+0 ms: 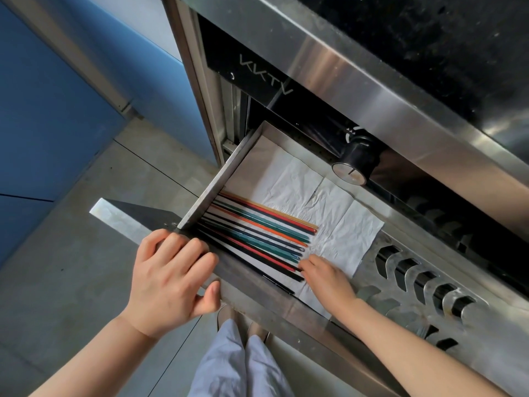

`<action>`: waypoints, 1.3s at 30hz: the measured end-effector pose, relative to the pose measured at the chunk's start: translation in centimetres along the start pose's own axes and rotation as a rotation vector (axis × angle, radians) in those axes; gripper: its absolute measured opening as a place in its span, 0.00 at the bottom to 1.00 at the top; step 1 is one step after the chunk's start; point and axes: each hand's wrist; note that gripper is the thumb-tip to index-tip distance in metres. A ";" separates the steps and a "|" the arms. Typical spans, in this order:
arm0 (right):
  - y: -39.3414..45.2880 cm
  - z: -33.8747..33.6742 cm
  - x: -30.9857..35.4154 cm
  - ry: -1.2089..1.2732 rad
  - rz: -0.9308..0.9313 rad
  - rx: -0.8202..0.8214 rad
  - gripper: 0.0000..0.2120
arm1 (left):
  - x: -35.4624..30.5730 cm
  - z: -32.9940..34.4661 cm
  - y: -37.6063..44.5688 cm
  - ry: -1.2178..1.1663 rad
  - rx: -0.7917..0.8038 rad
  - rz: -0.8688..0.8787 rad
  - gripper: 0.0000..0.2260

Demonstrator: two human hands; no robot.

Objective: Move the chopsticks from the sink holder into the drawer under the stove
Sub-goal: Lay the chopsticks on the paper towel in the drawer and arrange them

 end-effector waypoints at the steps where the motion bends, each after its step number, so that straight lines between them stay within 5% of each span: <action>1: 0.1 -0.1 0.2 0.002 -0.018 -0.001 0.13 | 0.0 0.0 0.0 -0.001 -0.001 0.002 0.19; 7: 1.8 -1.4 0.7 0.086 0.027 -0.157 0.10 | 0.0 0.2 -0.1 -0.003 -0.009 0.000 0.19; 10: 3.8 -2.8 0.8 0.175 0.130 -0.244 0.18 | 0.0 0.2 -0.1 -0.008 -0.009 0.002 0.19; 13: 5.7 -3.6 1.0 0.119 0.169 -0.225 0.25 | 0.0 0.1 0.0 -0.012 -0.012 -0.004 0.19; 28: 5.4 -3.5 1.7 -0.090 0.193 -0.148 0.24 | 0.0 0.1 0.0 -0.009 -0.016 -0.002 0.19; 39: 5.3 -3.3 1.4 0.088 0.135 -0.097 0.26 | -0.1 0.1 0.1 -0.009 -0.015 -0.007 0.19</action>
Point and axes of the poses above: each hand's wrist, its own y-axis towards the middle knuckle, its own z-axis out of the palm, x = y × z, and after that the axes turned 8 degrees about z, right-handed
